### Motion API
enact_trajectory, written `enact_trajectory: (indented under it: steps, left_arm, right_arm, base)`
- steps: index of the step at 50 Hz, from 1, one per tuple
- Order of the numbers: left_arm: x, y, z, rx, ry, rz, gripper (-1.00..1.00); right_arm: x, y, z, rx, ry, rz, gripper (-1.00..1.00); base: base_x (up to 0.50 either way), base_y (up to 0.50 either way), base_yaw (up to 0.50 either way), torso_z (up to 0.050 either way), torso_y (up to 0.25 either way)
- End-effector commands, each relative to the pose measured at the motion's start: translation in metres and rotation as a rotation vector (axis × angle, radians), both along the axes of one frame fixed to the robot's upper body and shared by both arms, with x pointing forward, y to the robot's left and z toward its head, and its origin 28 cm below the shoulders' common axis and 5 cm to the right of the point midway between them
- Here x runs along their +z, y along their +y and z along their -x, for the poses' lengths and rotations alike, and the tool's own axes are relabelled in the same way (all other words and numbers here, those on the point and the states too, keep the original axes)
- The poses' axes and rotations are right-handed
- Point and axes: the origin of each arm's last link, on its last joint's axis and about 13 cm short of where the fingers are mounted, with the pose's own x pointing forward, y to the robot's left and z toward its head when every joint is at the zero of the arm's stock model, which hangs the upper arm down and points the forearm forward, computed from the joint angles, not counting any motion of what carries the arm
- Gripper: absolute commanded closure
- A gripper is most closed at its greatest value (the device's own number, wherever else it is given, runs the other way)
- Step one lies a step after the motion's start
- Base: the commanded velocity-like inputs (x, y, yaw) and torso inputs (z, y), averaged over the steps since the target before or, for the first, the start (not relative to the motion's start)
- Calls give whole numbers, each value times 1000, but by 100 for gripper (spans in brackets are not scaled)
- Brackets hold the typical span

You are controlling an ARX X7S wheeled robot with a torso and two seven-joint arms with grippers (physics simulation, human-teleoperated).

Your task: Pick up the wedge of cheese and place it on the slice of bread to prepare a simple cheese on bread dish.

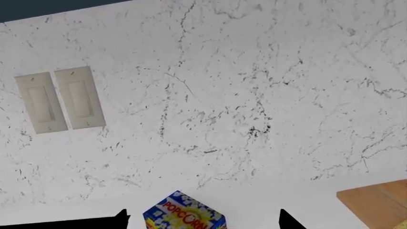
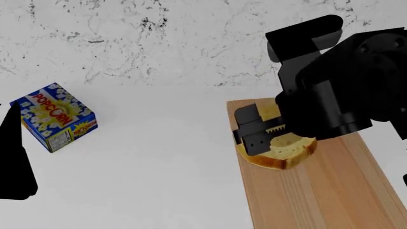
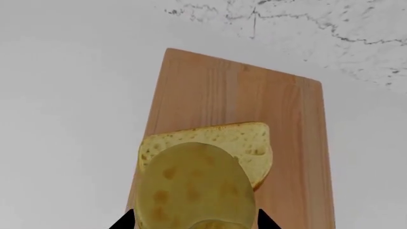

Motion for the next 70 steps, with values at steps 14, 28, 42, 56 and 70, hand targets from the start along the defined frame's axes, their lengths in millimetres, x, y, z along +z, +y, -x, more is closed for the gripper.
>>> enact_trajectory:
  steps: [14, 28, 42, 56, 70]
  left_arm:
    - [0, 0, 0, -1, 3, 1, -100]
    - [0, 0, -1, -5, 9, -1, -100]
    - [0, 0, -1, -4, 11, 0, -100]
    - [-1, 0, -2, -10, 10, 1, -100]
    - [0, -1, -2, -13, 13, 0, -100]
  right_arm:
    - [-9, 0, -15, -2, -6, 9, 100]
    - [-20, -3, -21, -19, 7, 32, 100]
    - [-29, -5, -24, -28, 20, 20, 100]
    - [-35, -3, -28, -20, 18, 23, 100]
    - [-39, -4, -31, -18, 27, 27, 100]
  base:
    - [0, 0, 0, 1, 0]
    - [0, 0, 0, 0, 0]
    - [0, 0, 0, 0, 0]
    - [0, 0, 0, 0, 0]
    - [0, 0, 0, 0, 0]
